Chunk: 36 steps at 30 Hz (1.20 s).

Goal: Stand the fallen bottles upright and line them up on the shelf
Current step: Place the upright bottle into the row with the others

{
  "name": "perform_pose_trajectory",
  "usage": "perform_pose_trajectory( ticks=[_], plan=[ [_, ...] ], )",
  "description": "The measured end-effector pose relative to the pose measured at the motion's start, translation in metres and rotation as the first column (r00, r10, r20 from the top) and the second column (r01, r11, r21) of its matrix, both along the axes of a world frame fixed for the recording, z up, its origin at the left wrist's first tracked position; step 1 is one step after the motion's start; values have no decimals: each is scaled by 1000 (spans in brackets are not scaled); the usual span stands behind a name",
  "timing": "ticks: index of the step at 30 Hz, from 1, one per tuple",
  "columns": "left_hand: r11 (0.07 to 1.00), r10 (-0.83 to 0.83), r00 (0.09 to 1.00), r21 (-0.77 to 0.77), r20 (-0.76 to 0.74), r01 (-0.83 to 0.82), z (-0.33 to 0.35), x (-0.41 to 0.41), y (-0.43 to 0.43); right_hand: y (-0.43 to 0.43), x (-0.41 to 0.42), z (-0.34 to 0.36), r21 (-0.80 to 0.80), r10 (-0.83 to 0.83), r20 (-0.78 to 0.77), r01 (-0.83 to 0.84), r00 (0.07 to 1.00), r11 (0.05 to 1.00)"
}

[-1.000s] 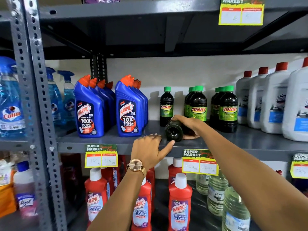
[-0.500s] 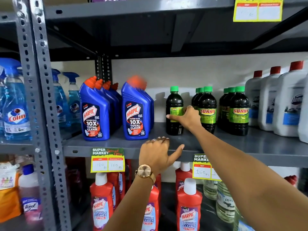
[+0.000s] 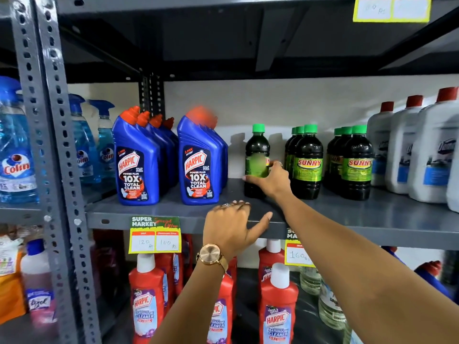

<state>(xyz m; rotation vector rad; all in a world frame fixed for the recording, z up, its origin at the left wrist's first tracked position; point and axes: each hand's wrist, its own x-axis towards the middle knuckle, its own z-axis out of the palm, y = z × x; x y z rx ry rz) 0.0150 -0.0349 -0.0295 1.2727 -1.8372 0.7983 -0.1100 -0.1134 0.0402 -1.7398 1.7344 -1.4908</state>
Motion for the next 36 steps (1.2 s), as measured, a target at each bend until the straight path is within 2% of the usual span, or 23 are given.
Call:
perform_pose_trajectory(
  ticks=[3, 7, 13, 18, 21, 30, 36],
  plan=[
    [1000, 4, 1000, 6, 3, -4, 0, 0, 1, -1, 2, -1, 11, -26, -38, 27, 999, 1000],
    [1000, 12, 1000, 6, 6, -12, 0, 0, 2, 3, 3, 2, 37, 86, 142, -93, 986, 995],
    [1000, 7, 1000, 18, 13, -8, 1, 0, 4, 3, -1, -3, -16, -20, 31, 21, 999, 1000],
    [1000, 4, 1000, 27, 0, -4, 0, 0, 3, 3, -2, -3, -5, 3, 73, -2, 997, 1000],
    [999, -4, 1000, 39, -10, 5, 0, 0, 2, 0, -4, -4, 19, 14, 42, -15, 999, 1000],
    [999, -30, 999, 14, -11, 30, -2, 0, 0, -1, -2, -4, 0, -109, -11, 109, 994, 994],
    [998, -41, 999, 39, -19, 42, -1, 0, 0, -1, -6, -4, 17, -66, 15, 65, 998, 998]
  ],
)
